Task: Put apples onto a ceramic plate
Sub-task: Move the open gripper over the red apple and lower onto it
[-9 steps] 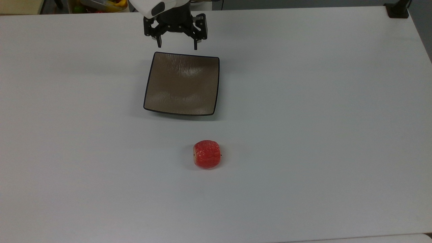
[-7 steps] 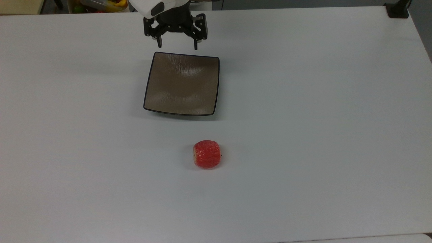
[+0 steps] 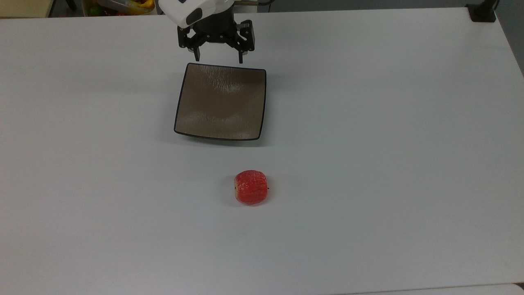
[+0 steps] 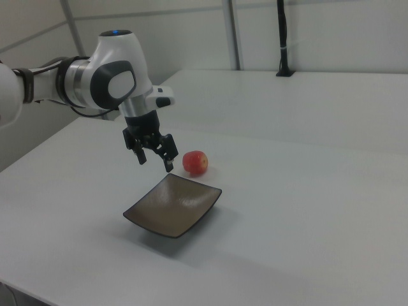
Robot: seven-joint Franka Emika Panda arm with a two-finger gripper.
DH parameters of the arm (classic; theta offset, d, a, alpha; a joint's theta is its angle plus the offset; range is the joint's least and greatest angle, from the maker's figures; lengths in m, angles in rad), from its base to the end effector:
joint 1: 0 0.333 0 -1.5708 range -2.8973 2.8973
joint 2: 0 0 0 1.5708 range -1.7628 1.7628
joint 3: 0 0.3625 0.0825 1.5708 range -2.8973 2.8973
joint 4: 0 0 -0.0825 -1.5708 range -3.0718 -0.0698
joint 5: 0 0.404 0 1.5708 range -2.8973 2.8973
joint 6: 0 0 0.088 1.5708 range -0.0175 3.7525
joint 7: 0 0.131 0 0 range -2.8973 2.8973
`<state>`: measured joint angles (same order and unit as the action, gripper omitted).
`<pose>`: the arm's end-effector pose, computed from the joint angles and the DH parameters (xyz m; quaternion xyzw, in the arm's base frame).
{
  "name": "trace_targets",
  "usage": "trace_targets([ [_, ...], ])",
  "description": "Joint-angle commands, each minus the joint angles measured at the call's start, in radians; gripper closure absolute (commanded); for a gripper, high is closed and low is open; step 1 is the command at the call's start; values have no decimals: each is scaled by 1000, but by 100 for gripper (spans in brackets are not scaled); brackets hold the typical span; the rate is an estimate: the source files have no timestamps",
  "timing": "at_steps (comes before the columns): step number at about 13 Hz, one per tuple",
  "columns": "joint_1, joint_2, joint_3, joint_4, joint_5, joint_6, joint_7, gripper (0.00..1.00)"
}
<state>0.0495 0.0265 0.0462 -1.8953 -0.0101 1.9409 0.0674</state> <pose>0.5877 0.0553 0.5025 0.9998 0.0159 0.0099 0.0033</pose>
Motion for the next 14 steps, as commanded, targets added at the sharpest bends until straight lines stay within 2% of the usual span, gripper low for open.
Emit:
trace_targets([
  [1,3,78,-2,87,24,21,-11,0],
  [4,-20,105,24,99,22,155,11,0],
  [8,-11,245,61,224,-10,291,68,0],
  [11,-11,363,80,344,-47,318,107,0],
  [14,19,417,89,354,-122,424,127,0],
])
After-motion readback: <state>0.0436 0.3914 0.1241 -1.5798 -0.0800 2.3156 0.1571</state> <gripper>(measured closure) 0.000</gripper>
